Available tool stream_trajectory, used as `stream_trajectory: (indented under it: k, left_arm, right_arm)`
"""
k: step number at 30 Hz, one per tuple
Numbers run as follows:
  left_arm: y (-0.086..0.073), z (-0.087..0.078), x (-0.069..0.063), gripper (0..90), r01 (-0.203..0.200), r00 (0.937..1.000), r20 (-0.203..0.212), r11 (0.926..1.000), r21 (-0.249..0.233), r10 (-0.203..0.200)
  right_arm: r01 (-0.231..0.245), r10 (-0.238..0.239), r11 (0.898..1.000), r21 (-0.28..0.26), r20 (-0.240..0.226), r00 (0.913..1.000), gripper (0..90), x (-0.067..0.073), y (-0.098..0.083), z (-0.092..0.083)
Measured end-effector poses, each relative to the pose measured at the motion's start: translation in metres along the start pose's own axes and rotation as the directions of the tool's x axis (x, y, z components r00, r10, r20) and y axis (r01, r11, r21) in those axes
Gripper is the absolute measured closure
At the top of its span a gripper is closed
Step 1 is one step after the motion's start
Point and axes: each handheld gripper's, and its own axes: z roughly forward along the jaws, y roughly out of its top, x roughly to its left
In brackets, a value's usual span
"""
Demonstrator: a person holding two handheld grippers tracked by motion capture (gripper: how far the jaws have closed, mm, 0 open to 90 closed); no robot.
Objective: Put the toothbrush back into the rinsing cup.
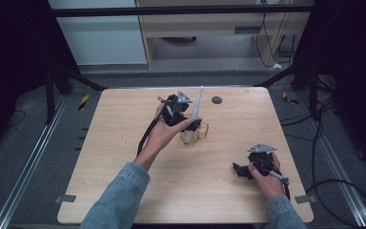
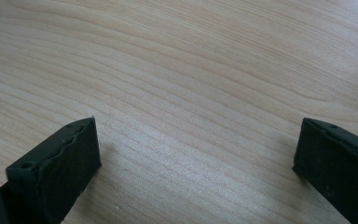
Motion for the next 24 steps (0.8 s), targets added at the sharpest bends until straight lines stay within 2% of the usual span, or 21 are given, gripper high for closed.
stream_trajectory:
  k: [9,19,24]
  left_arm:
    - [-0.007,-0.011,-0.002,5.4,-0.006,0.9992,0.04,0.9999,-0.011,0.006]
    - [-0.011,-0.025,-0.006,5.7,-0.047,0.9985,0.027,0.9986,-0.025,0.048]
    - [-0.022,-0.032,-0.008,5.7,-0.047,0.9985,0.026,0.9987,-0.019,0.048]
  right_arm:
    - [-0.001,0.001,1.0,0.0,0.001,1.0,0.3,0.0,0.0,0.0]
    - [-0.001,0.001,1.0,0.0,0.001,1.0,0.3,0.0,0.0,0.0]
    - [-0.001,0.001,1.0,0.0,0.001,1.0,0.4,0.0,0.0,0.0]
